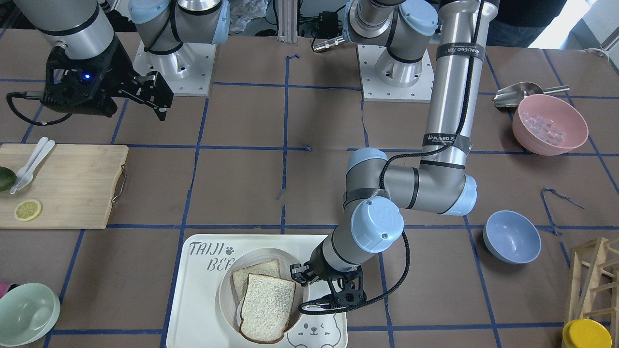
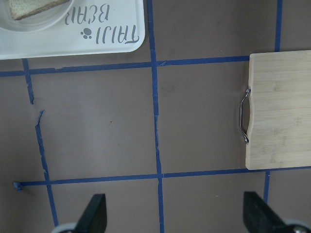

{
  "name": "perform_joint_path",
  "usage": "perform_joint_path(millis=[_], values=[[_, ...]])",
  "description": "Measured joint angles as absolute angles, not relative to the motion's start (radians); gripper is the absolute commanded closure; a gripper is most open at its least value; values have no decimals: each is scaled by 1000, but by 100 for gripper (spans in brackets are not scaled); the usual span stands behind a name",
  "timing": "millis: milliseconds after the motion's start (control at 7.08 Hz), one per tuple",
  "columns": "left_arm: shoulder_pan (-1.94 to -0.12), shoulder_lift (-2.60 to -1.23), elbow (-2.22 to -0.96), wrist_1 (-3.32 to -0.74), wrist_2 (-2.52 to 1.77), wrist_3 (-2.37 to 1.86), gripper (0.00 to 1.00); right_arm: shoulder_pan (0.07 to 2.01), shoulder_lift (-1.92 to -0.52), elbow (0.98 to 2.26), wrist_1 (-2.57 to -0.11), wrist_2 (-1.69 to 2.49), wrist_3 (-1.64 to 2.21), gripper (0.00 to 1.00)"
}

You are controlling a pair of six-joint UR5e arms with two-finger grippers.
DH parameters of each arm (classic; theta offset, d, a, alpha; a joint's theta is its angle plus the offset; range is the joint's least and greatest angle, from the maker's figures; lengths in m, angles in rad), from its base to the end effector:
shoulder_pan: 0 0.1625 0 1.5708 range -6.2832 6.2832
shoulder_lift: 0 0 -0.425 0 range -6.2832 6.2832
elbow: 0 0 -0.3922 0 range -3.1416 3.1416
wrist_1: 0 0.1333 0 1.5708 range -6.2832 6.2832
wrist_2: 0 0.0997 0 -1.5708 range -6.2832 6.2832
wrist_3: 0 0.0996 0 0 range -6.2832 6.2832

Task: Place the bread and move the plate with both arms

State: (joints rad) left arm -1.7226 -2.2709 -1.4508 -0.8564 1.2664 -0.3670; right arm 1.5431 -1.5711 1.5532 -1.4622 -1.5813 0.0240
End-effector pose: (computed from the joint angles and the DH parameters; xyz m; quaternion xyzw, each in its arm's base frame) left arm -0.2692 -0.6805 0.1917 0.0958 -0.9816 0.0253 0.1632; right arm 0.1188 -0.4858 0.4863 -0.0256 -0.9986 -0.0453 0.0052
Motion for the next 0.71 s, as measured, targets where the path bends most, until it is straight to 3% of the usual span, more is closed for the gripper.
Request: perform_joint_path(millis=[424, 706], values=[[-1725, -2210, -1446, -888, 1285, -364, 0, 1544, -1566, 1556, -1471, -1580, 38, 0], [-1725, -2087, -1427, -1056, 1381, -298, 0, 1545, -1570, 1548, -1496, -1570, 61, 0]])
